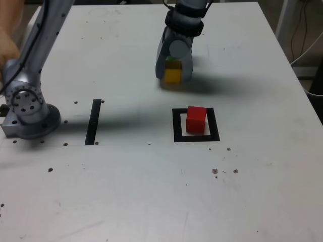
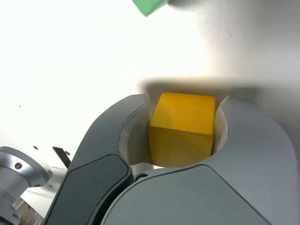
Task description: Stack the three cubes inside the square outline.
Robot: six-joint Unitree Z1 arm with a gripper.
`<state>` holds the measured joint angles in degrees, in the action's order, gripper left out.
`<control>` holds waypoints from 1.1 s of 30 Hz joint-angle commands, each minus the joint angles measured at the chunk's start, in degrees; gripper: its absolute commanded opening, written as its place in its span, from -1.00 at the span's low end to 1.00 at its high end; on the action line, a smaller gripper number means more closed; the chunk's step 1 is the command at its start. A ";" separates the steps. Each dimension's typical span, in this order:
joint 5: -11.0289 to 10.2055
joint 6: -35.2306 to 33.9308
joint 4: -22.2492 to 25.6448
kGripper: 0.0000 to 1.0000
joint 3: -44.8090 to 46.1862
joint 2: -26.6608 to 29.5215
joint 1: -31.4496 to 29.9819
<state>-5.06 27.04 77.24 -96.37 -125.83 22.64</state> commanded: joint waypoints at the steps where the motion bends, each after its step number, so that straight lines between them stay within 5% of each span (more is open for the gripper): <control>1: 0.38 -0.58 0.97 -0.30 -0.13 2.16 -1.33; 17: 4.63 -9.33 6.87 -0.30 -1.77 9.59 -15.17; 33: 7.21 -17.52 7.49 -0.29 -3.37 8.29 -25.49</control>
<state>2.03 9.84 84.92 -99.41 -116.85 -2.46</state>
